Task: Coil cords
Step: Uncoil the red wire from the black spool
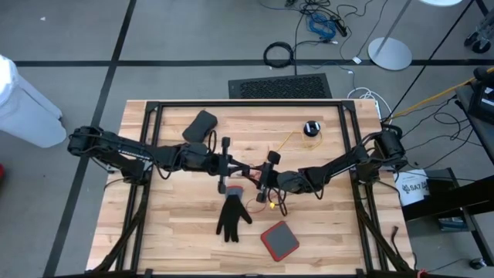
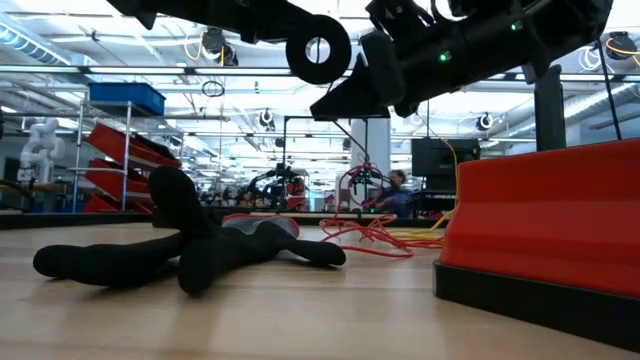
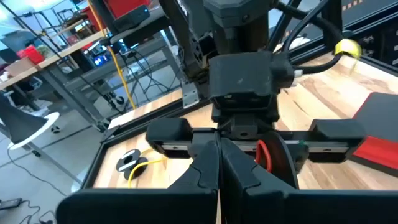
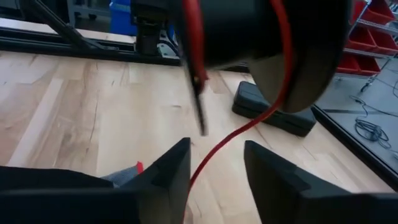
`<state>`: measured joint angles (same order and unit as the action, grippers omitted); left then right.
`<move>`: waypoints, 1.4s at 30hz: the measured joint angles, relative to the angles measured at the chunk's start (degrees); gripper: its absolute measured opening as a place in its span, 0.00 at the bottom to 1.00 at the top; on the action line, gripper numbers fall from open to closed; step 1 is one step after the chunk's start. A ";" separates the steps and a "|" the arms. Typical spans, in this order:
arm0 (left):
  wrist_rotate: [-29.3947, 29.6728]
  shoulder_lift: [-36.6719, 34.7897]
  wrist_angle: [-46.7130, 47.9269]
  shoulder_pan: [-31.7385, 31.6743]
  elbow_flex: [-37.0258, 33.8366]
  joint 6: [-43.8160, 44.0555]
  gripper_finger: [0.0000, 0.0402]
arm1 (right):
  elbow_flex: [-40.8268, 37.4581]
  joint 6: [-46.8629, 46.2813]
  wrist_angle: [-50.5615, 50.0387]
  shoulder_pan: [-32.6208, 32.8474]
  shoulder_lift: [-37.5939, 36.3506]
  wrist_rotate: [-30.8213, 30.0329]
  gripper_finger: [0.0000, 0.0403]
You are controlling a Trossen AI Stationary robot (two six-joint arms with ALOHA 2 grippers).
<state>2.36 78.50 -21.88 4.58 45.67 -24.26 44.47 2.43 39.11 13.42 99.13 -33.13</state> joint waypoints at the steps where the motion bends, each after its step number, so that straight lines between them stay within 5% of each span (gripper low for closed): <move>1: -0.21 0.00 0.06 0.00 0.00 0.01 0.00 | 0.00 -0.04 -0.03 -0.11 0.00 -0.02 0.30; 8: -0.65 0.00 0.36 0.02 0.00 0.03 0.00 | 0.00 -0.73 -2.16 -1.06 0.00 -0.22 0.02; 12: 0.02 0.00 3.35 -0.35 0.02 -0.56 0.00 | 0.00 -2.17 -5.88 -1.06 -0.63 -4.33 0.01; 23: 16.39 0.58 11.55 -3.03 0.02 -5.67 0.00 | 0.00 -0.80 -5.72 0.85 -4.71 -5.72 0.00; 33: 21.92 7.12 -10.68 -4.88 0.02 -6.07 0.00 | 0.02 1.12 -1.23 1.14 -4.18 -1.00 0.00; 36: 21.24 8.63 -16.07 -5.49 0.07 -3.66 0.00 | 0.02 0.20 -2.87 0.58 -3.89 -1.01 0.00; 42: 10.48 7.68 -18.22 -7.52 0.44 6.15 0.00 | 0.02 -2.91 -10.85 -1.52 -3.87 -3.60 0.00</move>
<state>12.84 86.18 -40.09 -2.94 46.11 -18.11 44.49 -0.48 28.25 11.90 95.26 -36.73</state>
